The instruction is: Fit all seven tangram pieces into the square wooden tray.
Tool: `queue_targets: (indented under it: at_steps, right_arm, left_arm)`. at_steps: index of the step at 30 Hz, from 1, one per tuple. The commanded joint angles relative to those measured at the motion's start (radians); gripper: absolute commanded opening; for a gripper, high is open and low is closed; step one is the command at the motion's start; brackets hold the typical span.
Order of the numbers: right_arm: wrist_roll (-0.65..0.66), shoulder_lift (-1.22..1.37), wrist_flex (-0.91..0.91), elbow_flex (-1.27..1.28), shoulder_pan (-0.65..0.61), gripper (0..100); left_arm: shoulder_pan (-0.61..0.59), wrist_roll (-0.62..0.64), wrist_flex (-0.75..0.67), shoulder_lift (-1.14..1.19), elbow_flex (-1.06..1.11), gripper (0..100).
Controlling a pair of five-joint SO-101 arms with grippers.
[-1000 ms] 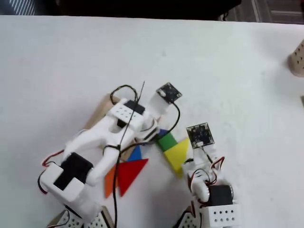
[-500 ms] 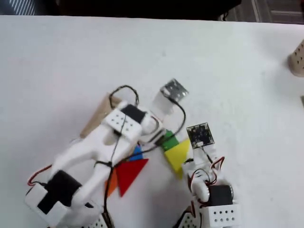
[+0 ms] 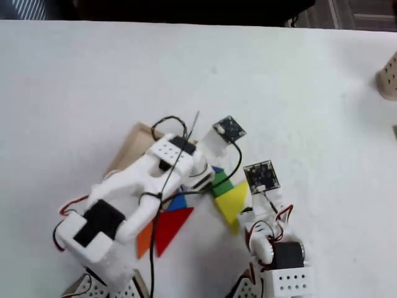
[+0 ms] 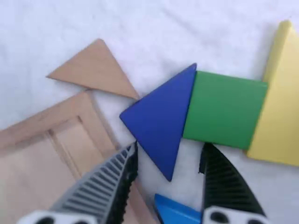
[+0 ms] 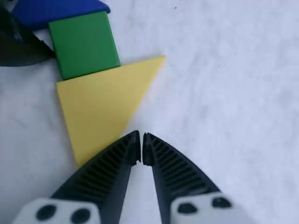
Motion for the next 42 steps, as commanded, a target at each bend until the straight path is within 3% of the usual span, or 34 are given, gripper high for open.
queue_targets:
  at_steps: [1, 15, 37, 42]
  right_arm:
    - [0.009, -0.012, 0.004, 0.009, -0.008, 1.8]
    - [0.009, -0.012, 0.004, 0.009, -0.008, 1.8]
    - [0.009, -0.012, 0.004, 0.009, -0.008, 1.8]
    - [0.009, -0.012, 0.004, 0.009, -0.008, 1.8]
  left_arm:
    - [-0.021, -0.009, 0.061, 0.068, -0.153, 23]
    - [-0.028, -0.002, 0.107, 0.282, -0.457, 23]
    - [-0.062, 0.0, 0.058, 0.288, -0.468, 22]
    - [-0.133, 0.206, -0.038, 0.288, -0.468, 22]
